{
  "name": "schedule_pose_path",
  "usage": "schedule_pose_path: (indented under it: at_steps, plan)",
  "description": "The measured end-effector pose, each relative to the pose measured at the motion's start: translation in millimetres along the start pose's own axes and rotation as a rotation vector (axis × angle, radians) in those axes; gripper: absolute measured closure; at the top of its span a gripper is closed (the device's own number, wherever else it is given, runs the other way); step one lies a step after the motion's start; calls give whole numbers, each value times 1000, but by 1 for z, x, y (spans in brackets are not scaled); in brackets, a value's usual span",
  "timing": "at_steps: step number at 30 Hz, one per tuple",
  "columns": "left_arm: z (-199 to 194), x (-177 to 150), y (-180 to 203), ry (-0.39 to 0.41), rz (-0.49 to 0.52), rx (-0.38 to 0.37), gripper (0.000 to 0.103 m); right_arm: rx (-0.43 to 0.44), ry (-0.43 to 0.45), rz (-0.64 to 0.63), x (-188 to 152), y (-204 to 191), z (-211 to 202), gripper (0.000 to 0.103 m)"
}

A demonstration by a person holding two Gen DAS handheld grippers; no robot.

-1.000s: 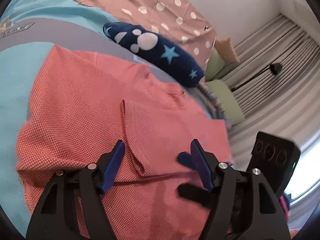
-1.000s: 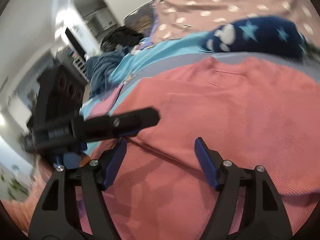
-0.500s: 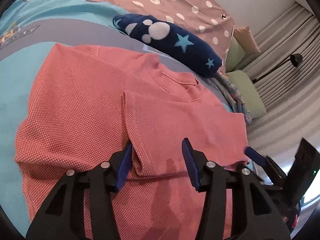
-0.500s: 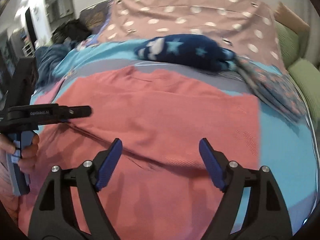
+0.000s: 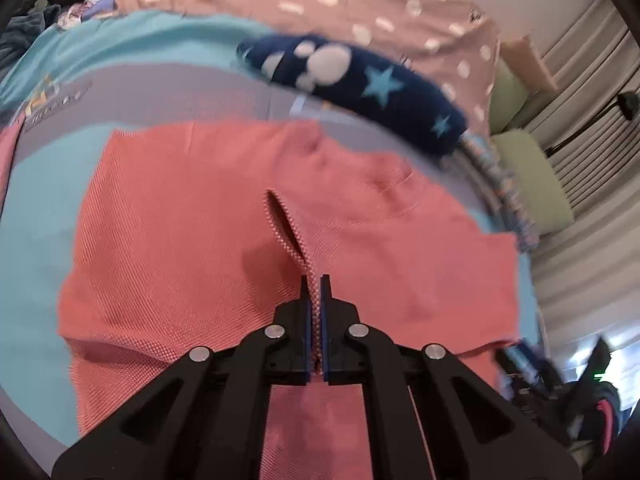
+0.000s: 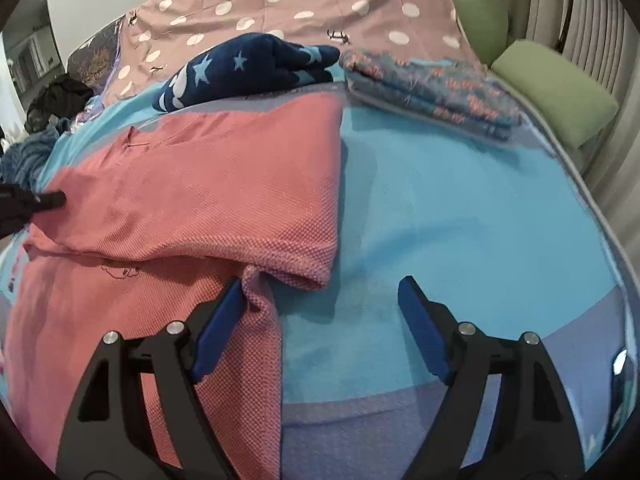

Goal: Fold small clothes

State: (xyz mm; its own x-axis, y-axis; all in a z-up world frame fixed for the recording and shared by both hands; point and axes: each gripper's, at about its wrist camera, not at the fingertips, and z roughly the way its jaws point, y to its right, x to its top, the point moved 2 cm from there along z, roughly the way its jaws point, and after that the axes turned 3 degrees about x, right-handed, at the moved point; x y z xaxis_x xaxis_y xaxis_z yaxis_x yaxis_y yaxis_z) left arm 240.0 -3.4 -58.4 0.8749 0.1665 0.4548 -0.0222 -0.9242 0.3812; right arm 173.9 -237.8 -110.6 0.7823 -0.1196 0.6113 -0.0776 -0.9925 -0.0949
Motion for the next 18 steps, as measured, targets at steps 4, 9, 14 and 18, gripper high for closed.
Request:
schedule_pose_path:
  at_steps: [4,9,14,18]
  plan:
    - [-34,14,12,71,24,-51,100,8,0,19,-1,-3,1,22]
    - [-72,30,9,183,50,-44,100,-74,-1,49,1,2,5,17]
    - [-77,33,-40,255,28,140,100,-93,-1,70,0,4,6,14]
    - [-43,20,-81,154,-40,110,100,-107,-4,53,0,2,8,14]
